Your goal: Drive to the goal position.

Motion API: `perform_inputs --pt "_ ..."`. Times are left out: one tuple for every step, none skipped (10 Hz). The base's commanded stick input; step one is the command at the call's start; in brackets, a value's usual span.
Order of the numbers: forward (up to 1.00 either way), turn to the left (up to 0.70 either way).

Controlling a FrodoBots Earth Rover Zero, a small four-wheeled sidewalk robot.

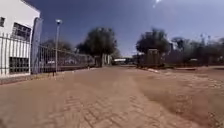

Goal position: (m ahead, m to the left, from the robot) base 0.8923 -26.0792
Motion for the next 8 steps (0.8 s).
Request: perform_inputs --pt "1.00 -0.40" --pt "1.00 0.00" --pt "1.00 0.00" --pt "1.00 0.00" --pt "1.00 0.00" --pt "1.00 0.00" --pt "1.00 0.00" --pt "1.00 -0.40"
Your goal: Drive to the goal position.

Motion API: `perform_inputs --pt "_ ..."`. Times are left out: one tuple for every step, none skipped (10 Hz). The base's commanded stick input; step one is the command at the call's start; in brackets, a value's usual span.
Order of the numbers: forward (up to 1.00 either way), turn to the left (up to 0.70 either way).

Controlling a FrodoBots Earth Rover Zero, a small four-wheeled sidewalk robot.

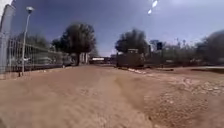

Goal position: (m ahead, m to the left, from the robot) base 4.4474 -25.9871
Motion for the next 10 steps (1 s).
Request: perform_inputs --pt "1.00 -0.40" --pt "1.00 -0.40" --pt "1.00 -0.40" --pt "1.00 -0.40" --pt "1.00 -0.40" --pt "1.00 -0.40" --pt "1.00 -0.40" --pt "1.00 -0.40" --pt "1.00 -0.40" --pt "1.00 -0.40"
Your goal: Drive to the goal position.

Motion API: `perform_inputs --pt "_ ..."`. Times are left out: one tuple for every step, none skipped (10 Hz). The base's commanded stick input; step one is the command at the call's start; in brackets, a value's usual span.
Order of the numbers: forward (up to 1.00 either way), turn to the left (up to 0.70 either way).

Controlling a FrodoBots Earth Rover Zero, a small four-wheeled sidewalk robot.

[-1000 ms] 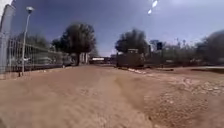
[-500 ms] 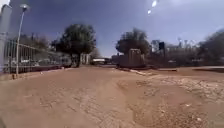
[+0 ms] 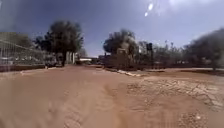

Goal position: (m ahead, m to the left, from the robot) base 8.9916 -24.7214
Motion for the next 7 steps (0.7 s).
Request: perform_inputs --pt "1.00 -0.40" --pt "1.00 -0.40" --pt "1.00 -0.40" --pt "1.00 -0.40" --pt "1.00 -0.40" --pt "1.00 -0.40" --pt "1.00 -0.40"
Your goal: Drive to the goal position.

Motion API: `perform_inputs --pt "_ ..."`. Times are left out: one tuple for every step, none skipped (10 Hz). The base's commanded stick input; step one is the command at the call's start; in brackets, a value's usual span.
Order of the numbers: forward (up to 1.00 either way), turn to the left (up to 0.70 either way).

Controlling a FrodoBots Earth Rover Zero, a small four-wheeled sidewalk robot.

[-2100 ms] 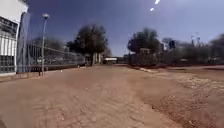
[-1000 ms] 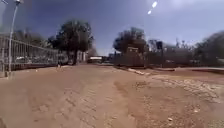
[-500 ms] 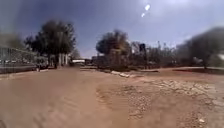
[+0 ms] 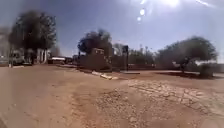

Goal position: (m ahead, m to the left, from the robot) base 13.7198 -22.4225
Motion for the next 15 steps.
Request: perform_inputs --pt "1.00 -0.40" --pt "1.00 -0.40" --pt "1.00 -0.40" --pt "1.00 -0.40" --pt "1.00 -0.40" --pt "1.00 -0.40" --pt "1.00 -0.40" --pt "1.00 -0.40" --pt "1.00 -0.40" --pt "1.00 -0.40" --pt "1.00 -0.40" --pt "1.00 -0.40" --pt "1.00 -0.40" --pt "1.00 -0.40" --pt "1.00 -0.40"
